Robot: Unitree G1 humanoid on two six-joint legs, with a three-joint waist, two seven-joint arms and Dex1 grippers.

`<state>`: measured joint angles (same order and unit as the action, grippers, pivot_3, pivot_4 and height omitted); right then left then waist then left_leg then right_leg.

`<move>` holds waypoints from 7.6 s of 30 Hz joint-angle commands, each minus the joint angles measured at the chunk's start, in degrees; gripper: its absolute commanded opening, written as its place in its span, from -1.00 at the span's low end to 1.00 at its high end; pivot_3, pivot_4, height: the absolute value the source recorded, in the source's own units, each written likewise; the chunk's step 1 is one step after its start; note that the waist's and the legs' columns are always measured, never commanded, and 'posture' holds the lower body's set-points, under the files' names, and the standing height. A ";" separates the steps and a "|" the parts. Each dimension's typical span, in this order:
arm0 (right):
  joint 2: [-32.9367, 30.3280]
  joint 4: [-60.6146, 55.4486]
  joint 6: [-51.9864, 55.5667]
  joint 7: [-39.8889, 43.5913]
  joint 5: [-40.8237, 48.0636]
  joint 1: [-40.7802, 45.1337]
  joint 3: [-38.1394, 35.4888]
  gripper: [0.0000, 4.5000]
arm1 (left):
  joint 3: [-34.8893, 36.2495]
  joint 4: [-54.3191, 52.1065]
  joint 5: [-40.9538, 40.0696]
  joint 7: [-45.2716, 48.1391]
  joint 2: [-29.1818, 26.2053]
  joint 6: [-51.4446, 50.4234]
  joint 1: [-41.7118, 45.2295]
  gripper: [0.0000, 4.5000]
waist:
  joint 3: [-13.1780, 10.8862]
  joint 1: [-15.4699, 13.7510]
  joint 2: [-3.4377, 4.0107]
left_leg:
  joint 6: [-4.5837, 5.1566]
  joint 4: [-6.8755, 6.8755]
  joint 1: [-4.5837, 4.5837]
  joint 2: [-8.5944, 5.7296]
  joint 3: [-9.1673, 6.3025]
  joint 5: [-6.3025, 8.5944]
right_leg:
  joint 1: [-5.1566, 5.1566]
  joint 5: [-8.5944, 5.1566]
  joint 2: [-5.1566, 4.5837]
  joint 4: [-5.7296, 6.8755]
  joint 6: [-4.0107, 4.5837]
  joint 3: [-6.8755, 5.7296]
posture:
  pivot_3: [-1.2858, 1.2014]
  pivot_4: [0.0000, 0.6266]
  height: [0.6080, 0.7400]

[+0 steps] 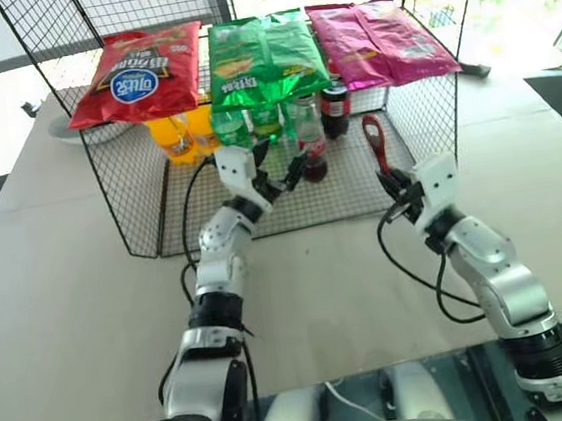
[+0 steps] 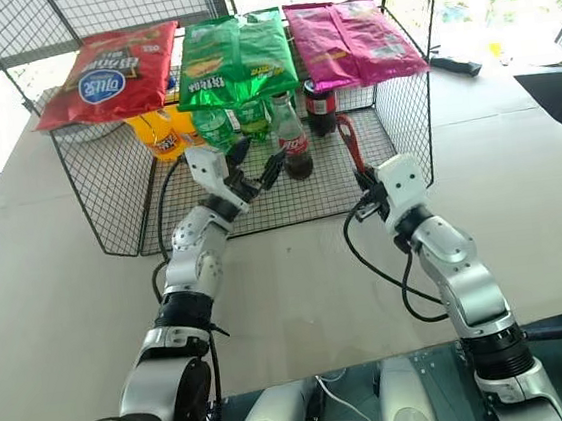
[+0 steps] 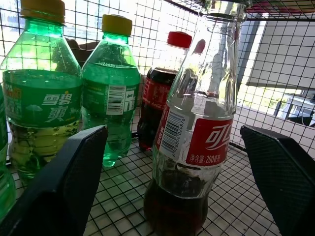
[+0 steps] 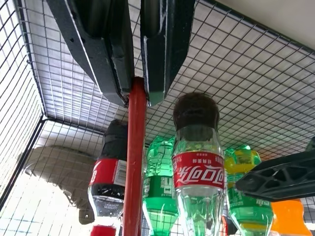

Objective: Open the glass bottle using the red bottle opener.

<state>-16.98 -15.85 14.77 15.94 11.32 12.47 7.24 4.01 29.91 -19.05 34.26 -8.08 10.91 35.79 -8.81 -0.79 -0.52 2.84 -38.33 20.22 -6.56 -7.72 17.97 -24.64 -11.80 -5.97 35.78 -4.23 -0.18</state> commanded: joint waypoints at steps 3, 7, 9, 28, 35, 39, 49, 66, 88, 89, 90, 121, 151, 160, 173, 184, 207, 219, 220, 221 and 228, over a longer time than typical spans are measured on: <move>1.55 -3.88 -1.09 -0.08 -1.78 -0.56 0.39 -1.00 | 0.41 7.50 2.30 1.65 0.81 6.83 4.91 0.98 | 0.00 0.03 0.00 | 0.00 -0.07 0.01 0.00 0.01 0.00 | 0.00 0.01 0.00 0.05 -0.02 0.01 | 0.03 -0.52 1.00; 2.34 -4.61 -0.89 -0.39 -2.70 -0.75 0.08 -1.00 | 0.51 17.04 4.07 2.00 1.78 11.30 10.51 0.98 | 0.01 -0.06 -0.01 | 0.01 -0.09 0.02 -0.01 0.00 0.00 | 0.01 0.02 0.01 0.06 -0.04 0.00 | 0.03 -0.52 1.00; 2.47 -4.85 -0.89 -0.39 -3.03 -0.89 0.00 -1.00 | 0.71 22.03 4.99 1.75 2.06 13.21 13.60 0.98 | 0.01 -0.01 -0.02 | 0.01 -0.14 0.07 -0.02 -0.02 0.00 | 0.00 0.03 0.01 0.06 -0.05 -0.03 | 0.03 -0.52 1.00; 2.89 -5.83 -0.69 -0.45 -4.54 -1.48 -1.85 -1.00 | 5.02 35.74 6.05 3.10 3.92 16.81 22.62 0.22 | 0.01 0.38 -0.02 | 0.02 -0.39 0.44 -0.07 -0.14 -0.01 | -0.22 0.08 0.01 0.10 -0.12 -0.12 | 0.03 -0.52 1.00; 1.40 -4.01 -1.16 -0.79 -3.94 2.50 -6.81 -1.00 | 2.71 17.02 2.35 13.42 3.55 8.64 11.66 0.23 | 0.02 1.63 0.00 | 0.02 -0.48 0.49 -0.10 -0.18 -0.01 | -0.22 0.08 -0.03 0.12 -0.13 -0.11 | 0.03 -0.52 1.00; 1.12 -3.16 -2.68 -2.38 -4.84 5.18 -9.56 -1.00 | -1.51 -8.73 -0.20 14.87 0.40 -3.74 -1.85 0.23 | 0.05 2.44 0.05 | 0.02 -0.47 0.45 -0.08 -0.24 -0.01 | -0.25 0.09 0.01 0.16 -0.13 -0.02 | 0.03 -0.52 1.00; 2.85 -2.50 -5.06 -5.43 -7.39 6.88 -9.92 -1.00 | -6.41 -36.94 -0.63 11.66 -5.83 -17.14 -20.15 0.23 | 0.07 1.75 0.07 | 0.01 -0.77 0.47 -0.11 -0.14 -0.01 | -0.39 0.15 0.06 0.55 -0.03 0.16 | 0.03 -0.52 1.00; 2.85 -4.56 -5.63 -3.18 -8.01 3.66 -7.44 -1.00 | -6.37 -40.16 -0.69 7.79 -4.92 -14.09 -25.35 0.97 | 0.08 1.35 0.07 | 0.00 -0.77 0.45 -0.10 -0.10 -0.01 | -0.40 0.16 0.07 0.56 -0.03 0.18 | 0.03 -0.52 1.00; 1.24 -10.24 -11.37 -2.25 -14.81 -8.13 -3.55 -1.00 | -7.08 -41.95 -3.32 7.53 -5.15 -14.58 -21.49 0.97 | 0.09 1.26 0.05 | 0.00 -0.79 0.41 -0.11 -0.02 -0.01 | -0.39 0.17 0.08 0.61 -0.04 0.26 | 0.03 -0.52 1.00; 1.22 -10.26 -11.51 -2.14 -14.88 -8.18 -3.44 -1.00 | -7.11 -41.96 -3.32 7.57 -5.09 -14.50 -21.42 0.97 | 0.09 1.25 0.06 | 0.00 -0.79 0.40 -0.11 -0.02 -0.01 | -0.40 0.17 0.08 0.61 -0.04 0.25 | 0.03 -0.52 1.00; 1.17 -10.29 -11.66 -1.97 -15.00 -8.24 -3.26 -1.00 | -7.12 -42.07 -3.42 7.62 -4.99 -14.47 -21.38 0.97 | 0.09 1.26 0.05 | 0.00 -0.80 0.40 -0.11 -0.03 -0.01 | -0.39 0.17 0.08 0.61 -0.04 0.25 | 0.03 -0.52 1.00; -2.65 -9.21 -19.68 3.37 -22.97 -4.98 5.14 -1.00 | -8.55 -37.51 -0.48 9.32 -6.35 -9.47 -22.33 -0.16 | 0.14 1.17 0.01 | 0.00 -0.80 0.13 -0.11 -0.01 -0.01 | -0.14 0.17 0.09 0.62 -0.05 0.27 | 0.03 -0.52 1.00; -7.61 24.87 -59.41 -21.71 -52.52 11.91 10.56 -1.00 | -10.34 -39.22 0.14 5.71 -5.98 -11.72 -21.04 -0.16 | 0.20 0.29 -0.10 | -0.02 -0.64 -0.27 -0.07 0.21 -0.02 | 0.11 0.17 0.22 0.63 -0.04 0.61 | 0.03 -0.52 1.00; -8.29 32.30 -64.85 -25.81 -55.18 17.43 12.70 -1.00 | -10.21 -37.88 0.24 6.20 -5.77 -11.26 -20.27 -0.16 | 0.19 0.32 -0.10 | -0.02 -0.57 -0.39 0.04 0.50 -0.02 | 0.10 0.17 0.35 0.62 -0.04 0.95 | 0.03 -0.52 1.00; -14.84 32.59 -65.71 -23.87 -53.32 22.36 9.43 -1.00 | -10.40 -37.73 0.35 6.34 -5.53 -10.98 -20.70 -0.16 | 0.19 0.18 -0.11 | -0.02 -0.54 -0.40 0.10 0.61 -0.02 | 0.10 0.17 0.42 0.54 -0.04 1.06 | 0.03 -0.52 1.00; -18.73 28.68 -65.30 -22.35 -52.91 25.15 6.67 -1.00 | -10.38 -37.84 0.21 6.71 -5.59 -11.53 -20.87 -0.16 | 0.17 0.02 -0.13 | -0.02 -0.40 -0.38 0.11 0.61 -0.02 | 0.08 0.17 0.42 0.40 -0.04 1.05 | 0.03 -0.52 1.00; -21.29 26.57 -63.96 -26.38 -56.28 28.74 2.83 -1.00 | -10.69 -38.65 -0.32 6.57 -5.66 -13.00 -21.06 -0.16 | 0.21 0.14 -0.19 | -0.01 -0.04 -0.37 0.23 0.69 -0.02 | -0.03 0.19 0.48 0.13 -0.05 1.09 | 0.03 -0.52 1.00; -20.57 26.31 -63.06 -26.09 -54.21 27.58 2.40 -1.00 | -10.08 -39.65 -1.09 6.16 -5.72 -13.89 -21.10 -0.16 | 0.21 0.12 -0.19 | -0.01 -0.04 -0.37 0.24 0.69 -0.02 | -0.03 0.19 0.49 0.13 -0.05 1.10 | 0.03 -0.52 1.00; -20.41 26.32 -62.90 -26.00 -53.93 27.43 2.41 -1.00 | -10.00 -39.78 -1.26 6.12 -5.68 -14.06 -21.12 -0.16 | 0.21 0.12 -0.19 | -0.01 -0.04 -0.37 0.24 0.69 -0.02 | -0.03 0.19 0.49 0.13 -0.05 1.10 | 0.03 -0.52 1.00; -20.27 26.31 -62.77 -25.97 -53.73 27.32 2.41 -1.00 | -9.95 -39.90 -1.40 6.13 -5.67 -14.24 -21.15 -0.16 | 0.21 0.13 -0.19 | -0.01 -0.04 -0.37 0.24 0.69 -0.02 | -0.03 0.19 0.49 0.13 -0.05 1.09 | 0.03 -0.52 1.00; -19.85 26.50 -62.27 -25.82 -53.15 26.98 2.34 -1.00 | -9.58 -40.66 -1.78 6.09 -5.58 -15.50 -21.48 0.98 | 0.19 0.19 -0.20 | -0.01 0.00 -0.33 0.25 0.69 -0.02 | -0.10 0.19 0.50 0.12 -0.05 1.10 | 0.03 -0.52 1.00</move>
<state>-36.75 12.04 -47.71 -9.37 -43.38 39.41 11.38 -5.79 -9.39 -20.46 40.74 -13.78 -4.81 14.03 -8.63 -0.61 -0.71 2.82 -38.32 19.88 -6.31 -7.03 17.95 -24.74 -11.61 -5.47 35.91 -4.27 0.92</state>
